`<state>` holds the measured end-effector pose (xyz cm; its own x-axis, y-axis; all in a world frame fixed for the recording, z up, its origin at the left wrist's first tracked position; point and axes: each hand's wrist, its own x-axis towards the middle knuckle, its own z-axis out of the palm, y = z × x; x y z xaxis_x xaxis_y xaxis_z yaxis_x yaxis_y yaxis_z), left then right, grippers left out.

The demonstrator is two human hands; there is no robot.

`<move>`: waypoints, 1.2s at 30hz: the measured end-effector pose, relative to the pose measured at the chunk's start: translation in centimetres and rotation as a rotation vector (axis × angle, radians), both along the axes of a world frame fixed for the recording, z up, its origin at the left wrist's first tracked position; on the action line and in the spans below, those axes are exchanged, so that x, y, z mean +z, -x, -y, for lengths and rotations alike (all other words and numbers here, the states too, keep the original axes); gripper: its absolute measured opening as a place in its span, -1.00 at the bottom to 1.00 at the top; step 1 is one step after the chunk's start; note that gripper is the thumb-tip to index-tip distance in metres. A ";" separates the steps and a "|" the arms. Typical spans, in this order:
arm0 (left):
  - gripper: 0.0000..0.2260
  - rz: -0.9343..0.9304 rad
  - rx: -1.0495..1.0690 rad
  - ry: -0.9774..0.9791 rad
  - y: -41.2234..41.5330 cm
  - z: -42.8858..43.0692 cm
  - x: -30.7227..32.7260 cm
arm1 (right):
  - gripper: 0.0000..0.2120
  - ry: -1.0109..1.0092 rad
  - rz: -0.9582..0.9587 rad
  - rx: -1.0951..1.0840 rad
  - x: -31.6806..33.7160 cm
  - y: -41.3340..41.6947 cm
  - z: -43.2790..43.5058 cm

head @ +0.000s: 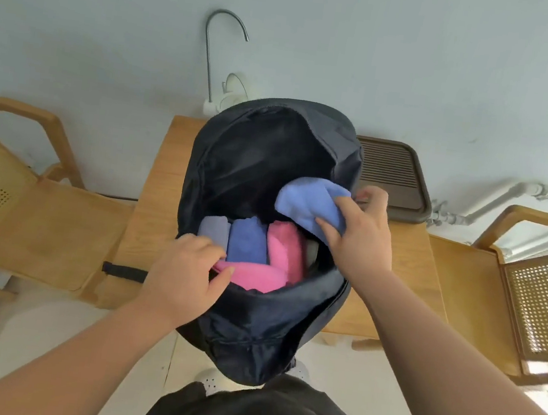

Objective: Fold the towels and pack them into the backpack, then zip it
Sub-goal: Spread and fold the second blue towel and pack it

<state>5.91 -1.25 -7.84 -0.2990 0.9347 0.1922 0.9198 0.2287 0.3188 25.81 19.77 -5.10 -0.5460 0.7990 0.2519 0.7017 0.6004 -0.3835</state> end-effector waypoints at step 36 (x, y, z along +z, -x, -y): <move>-0.17 0.170 -0.190 1.125 0.4 -7.8 0.0 | -0.74 0.051 0.784 0.833 -3.0 7.9 1.8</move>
<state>5.46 6.53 -7.86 -0.0773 0.5845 -0.8077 0.9344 0.3250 0.1457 17.91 17.97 -8.08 -0.9029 0.1152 -0.4141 0.1503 0.9872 -0.0530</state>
